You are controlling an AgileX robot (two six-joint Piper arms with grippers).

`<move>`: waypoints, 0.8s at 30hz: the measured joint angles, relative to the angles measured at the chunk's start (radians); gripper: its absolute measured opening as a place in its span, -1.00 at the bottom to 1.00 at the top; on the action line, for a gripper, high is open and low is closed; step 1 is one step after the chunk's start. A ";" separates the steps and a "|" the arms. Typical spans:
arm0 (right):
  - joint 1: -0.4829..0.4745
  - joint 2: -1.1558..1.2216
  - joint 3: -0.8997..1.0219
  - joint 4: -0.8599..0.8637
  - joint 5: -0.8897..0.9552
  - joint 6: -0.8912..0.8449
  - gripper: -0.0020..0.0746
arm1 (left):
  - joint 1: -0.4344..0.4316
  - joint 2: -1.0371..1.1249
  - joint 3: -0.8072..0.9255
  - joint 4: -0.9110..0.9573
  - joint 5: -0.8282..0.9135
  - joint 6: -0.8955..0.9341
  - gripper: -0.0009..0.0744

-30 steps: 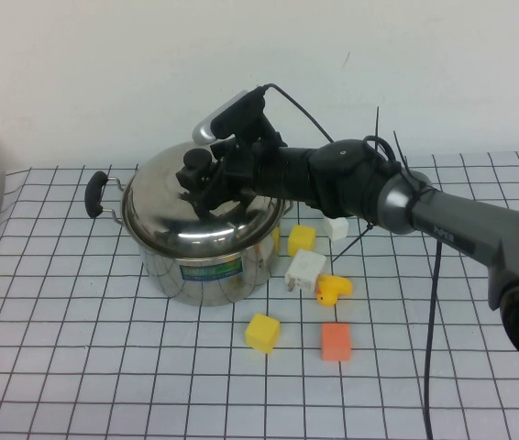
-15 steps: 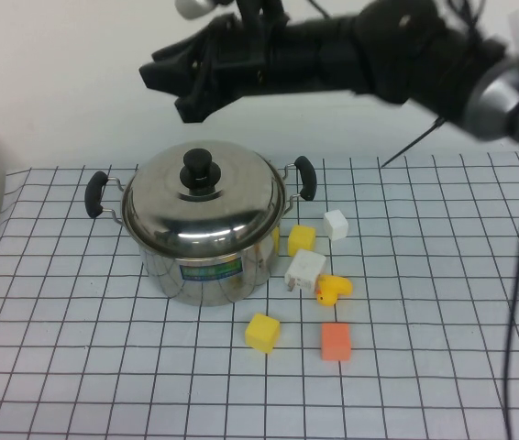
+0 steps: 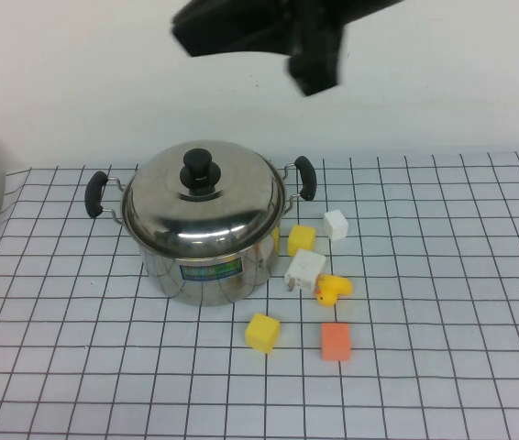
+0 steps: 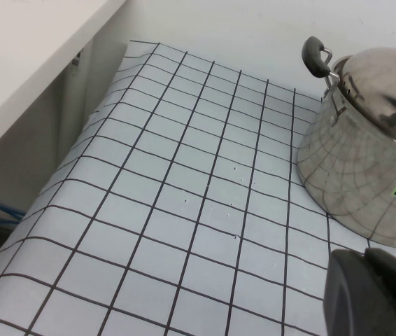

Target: Cover the pot

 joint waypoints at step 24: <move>0.000 -0.842 0.945 -0.448 -0.405 0.237 -0.95 | 0.000 0.000 0.000 0.000 0.000 -0.004 -0.98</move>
